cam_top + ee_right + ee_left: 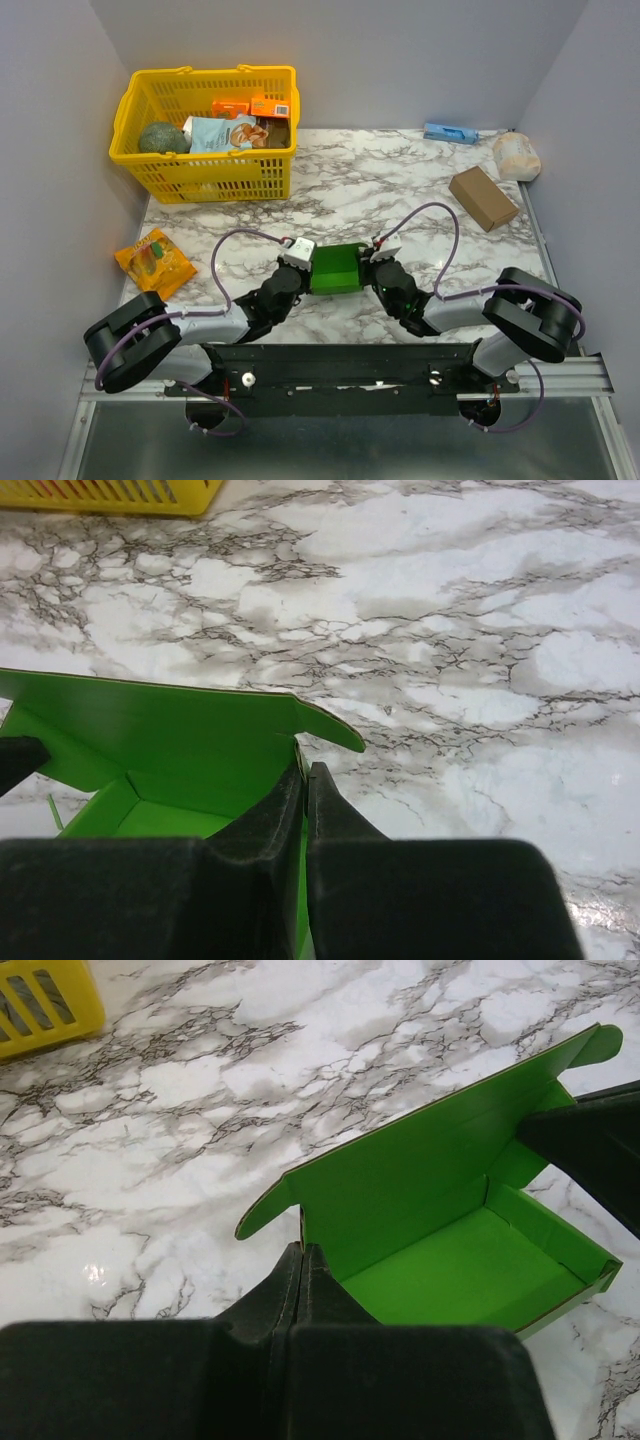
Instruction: Fold the paper box
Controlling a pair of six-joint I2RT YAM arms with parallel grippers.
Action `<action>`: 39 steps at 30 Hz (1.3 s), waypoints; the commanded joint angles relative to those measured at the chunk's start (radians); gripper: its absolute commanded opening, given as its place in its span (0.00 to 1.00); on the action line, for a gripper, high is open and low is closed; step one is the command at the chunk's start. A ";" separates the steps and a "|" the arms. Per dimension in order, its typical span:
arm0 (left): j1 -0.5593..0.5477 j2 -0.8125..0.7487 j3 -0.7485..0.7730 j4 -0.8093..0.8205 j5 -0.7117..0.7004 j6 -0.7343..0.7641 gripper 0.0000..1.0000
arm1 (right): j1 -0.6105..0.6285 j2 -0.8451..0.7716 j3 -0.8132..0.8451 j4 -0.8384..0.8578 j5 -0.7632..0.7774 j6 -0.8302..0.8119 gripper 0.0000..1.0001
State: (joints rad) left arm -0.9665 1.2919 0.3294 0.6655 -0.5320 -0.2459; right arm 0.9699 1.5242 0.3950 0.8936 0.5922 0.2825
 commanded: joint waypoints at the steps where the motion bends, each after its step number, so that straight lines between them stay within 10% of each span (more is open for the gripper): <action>1: -0.032 -0.029 -0.026 0.014 -0.029 -0.068 0.00 | 0.039 -0.018 -0.024 -0.058 0.054 0.095 0.12; 13: -0.071 0.079 0.080 0.092 -0.069 -0.040 0.00 | 0.108 0.025 0.077 -0.076 0.147 0.094 0.07; 25: -0.066 0.205 0.039 0.344 -0.022 0.016 0.00 | 0.108 0.209 0.050 0.412 0.075 -0.134 0.00; 39: -0.081 0.233 -0.058 0.361 0.010 -0.153 0.00 | 0.136 0.175 0.004 0.225 0.037 0.027 0.01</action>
State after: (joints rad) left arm -1.0031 1.5017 0.3004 1.0225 -0.6796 -0.2768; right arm 1.0489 1.7065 0.3977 1.1881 0.7879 0.1928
